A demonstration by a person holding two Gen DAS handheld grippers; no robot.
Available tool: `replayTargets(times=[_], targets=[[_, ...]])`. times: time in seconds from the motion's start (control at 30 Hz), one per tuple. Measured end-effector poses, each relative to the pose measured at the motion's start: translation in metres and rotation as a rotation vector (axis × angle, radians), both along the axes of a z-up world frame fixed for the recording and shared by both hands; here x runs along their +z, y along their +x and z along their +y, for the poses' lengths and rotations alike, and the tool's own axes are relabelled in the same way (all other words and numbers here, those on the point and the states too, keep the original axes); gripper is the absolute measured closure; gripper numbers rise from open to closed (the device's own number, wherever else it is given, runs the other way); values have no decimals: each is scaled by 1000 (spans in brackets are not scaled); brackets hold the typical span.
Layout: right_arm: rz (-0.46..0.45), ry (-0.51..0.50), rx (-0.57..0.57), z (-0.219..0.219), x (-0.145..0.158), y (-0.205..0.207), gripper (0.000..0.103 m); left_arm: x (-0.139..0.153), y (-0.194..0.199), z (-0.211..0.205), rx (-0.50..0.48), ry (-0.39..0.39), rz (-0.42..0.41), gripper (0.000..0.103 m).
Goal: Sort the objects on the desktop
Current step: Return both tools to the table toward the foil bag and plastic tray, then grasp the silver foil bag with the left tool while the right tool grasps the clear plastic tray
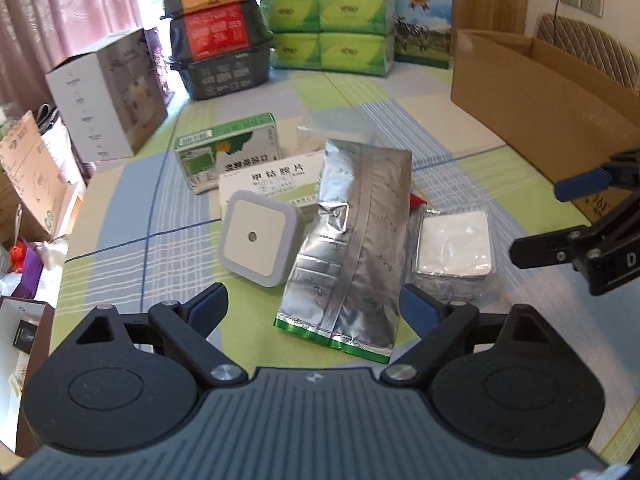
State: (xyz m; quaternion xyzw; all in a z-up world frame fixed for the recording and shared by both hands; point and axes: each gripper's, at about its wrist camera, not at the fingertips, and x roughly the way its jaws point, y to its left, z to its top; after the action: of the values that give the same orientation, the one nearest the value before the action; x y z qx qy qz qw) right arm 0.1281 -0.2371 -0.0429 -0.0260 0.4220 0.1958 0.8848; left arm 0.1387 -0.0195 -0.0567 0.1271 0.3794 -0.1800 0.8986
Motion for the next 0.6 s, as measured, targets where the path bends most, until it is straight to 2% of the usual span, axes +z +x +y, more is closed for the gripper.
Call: replayTargets(times=[0.27, 0.37, 0.47, 0.6], targets=[[73, 40, 33, 15, -21, 28, 4, -14, 16, -3, -44, -25, 43, 30], [106, 65, 33, 17, -26, 35, 14, -21, 20, -6, -72, -34, 65, 36], [138, 111, 20, 14, -28, 40, 21, -24, 22, -7, -74, -38, 67, 34], [137, 132, 24, 14, -23, 38, 58, -24, 24, -7, -66, -49, 70, 34]])
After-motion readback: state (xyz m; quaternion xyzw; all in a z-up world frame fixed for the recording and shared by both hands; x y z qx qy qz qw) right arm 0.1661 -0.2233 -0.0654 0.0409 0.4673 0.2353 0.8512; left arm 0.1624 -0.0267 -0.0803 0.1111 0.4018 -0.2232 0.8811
